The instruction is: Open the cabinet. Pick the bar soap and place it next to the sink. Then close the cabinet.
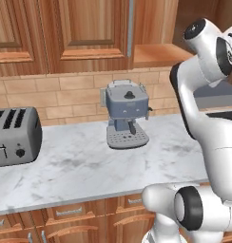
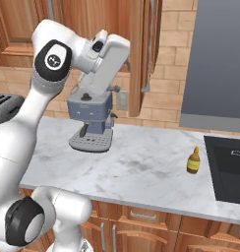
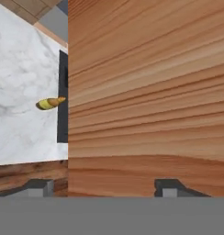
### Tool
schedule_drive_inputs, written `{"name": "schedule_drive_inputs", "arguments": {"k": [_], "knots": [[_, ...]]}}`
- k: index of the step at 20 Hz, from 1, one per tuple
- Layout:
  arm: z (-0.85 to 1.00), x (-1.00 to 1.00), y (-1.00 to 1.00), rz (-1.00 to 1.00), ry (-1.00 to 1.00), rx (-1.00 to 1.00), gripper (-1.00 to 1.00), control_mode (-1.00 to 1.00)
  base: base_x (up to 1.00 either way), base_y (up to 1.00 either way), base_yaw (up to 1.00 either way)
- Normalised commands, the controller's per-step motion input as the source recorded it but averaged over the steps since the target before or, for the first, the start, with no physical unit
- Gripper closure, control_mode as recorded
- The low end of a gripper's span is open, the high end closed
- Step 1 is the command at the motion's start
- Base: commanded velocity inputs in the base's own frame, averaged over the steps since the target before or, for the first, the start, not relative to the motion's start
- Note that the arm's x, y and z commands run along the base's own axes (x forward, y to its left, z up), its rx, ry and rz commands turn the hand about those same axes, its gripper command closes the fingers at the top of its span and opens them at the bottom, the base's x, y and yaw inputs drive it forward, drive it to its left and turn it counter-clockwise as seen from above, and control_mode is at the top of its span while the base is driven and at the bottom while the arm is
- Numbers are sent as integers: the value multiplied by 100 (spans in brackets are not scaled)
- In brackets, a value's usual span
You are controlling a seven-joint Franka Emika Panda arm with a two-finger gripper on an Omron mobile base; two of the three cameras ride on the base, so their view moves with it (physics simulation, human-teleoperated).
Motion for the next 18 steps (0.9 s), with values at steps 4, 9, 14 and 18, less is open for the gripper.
{"name": "schedule_drive_inputs", "arguments": {"k": [4,9,14,18], "knots": [[-11,-75,76,12,-8,6,-100,-100,0,0,0],[-1,-10,100,35,-9,11,-100,-100,0,0,0],[0,20,100,44,-5,26,-100,-100,0,0,0],[11,55,100,36,-4,33,-100,-100,0,0,0]]}}
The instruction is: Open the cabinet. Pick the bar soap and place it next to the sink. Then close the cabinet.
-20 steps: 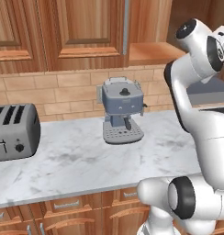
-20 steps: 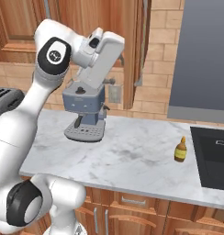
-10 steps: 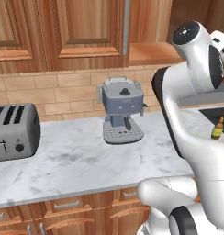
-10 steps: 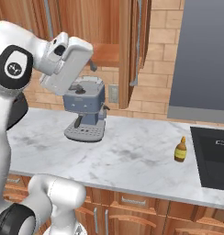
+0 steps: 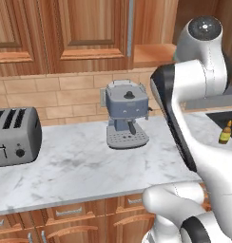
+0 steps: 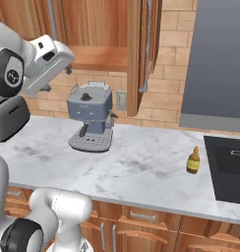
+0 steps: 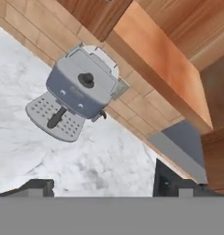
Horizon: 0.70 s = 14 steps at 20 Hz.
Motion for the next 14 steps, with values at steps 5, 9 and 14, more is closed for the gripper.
{"name": "schedule_drive_inputs", "arguments": {"k": [5,9,14], "knots": [[11,49,86,26,-10,37,-100,-100,0,0,0],[0,68,42,15,-20,36,-100,-100,0,0,0],[3,73,16,4,-20,28,-100,-100,0,0,0]]}}
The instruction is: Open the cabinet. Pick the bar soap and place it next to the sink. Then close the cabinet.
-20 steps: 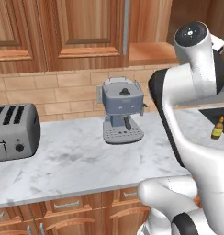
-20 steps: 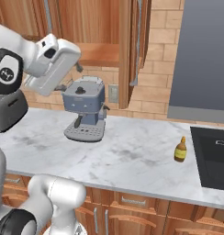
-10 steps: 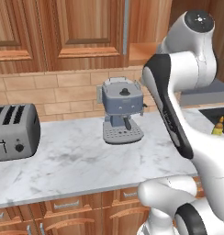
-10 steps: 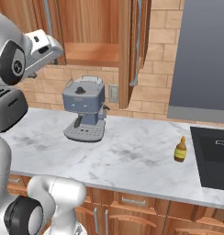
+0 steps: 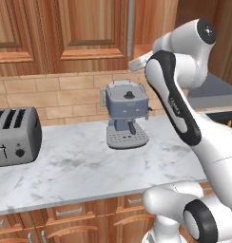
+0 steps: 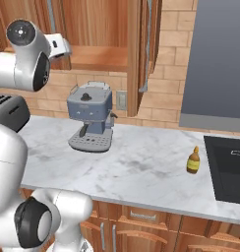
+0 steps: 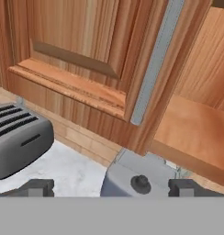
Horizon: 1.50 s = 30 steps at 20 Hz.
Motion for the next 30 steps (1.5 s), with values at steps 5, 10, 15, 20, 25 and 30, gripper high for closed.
{"name": "schedule_drive_inputs", "arguments": {"k": [5,10,15,20,25,30], "knots": [[30,32,15,-9,-5,11,-100,-100,0,0,0],[30,19,2,-14,0,1,-100,-100,0,0,0],[4,43,0,-12,0,1,-100,-100,0,0,0],[0,50,1,-7,0,2,-100,-100,0,0,0],[0,47,1,-5,0,3,-100,-100,0,0,0],[-6,48,2,-4,0,2,-100,-100,0,0,0]]}}
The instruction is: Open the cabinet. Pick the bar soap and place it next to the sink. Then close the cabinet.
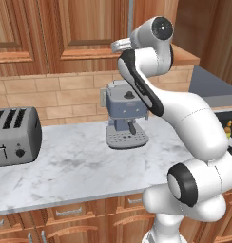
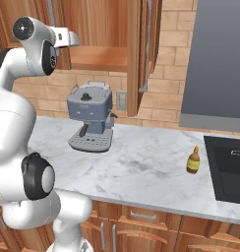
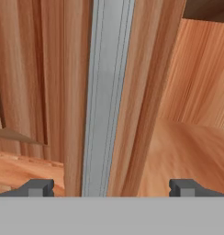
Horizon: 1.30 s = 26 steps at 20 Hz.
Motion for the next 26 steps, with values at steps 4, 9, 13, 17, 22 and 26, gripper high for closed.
{"name": "schedule_drive_inputs", "arguments": {"k": [4,9,13,17,22,26], "knots": [[-21,45,9,-3,0,1,-100,-100,0,0,0],[-13,48,8,-3,0,1,100,-100,0,0,0],[-11,41,2,-1,0,6,100,-100,0,0,0],[-7,25,0,0,1,11,100,-100,0,0,0],[-1,1,1,0,0,10,100,-100,0,0,0],[0,-44,32,0,0,5,100,-100,0,0,0]]}}
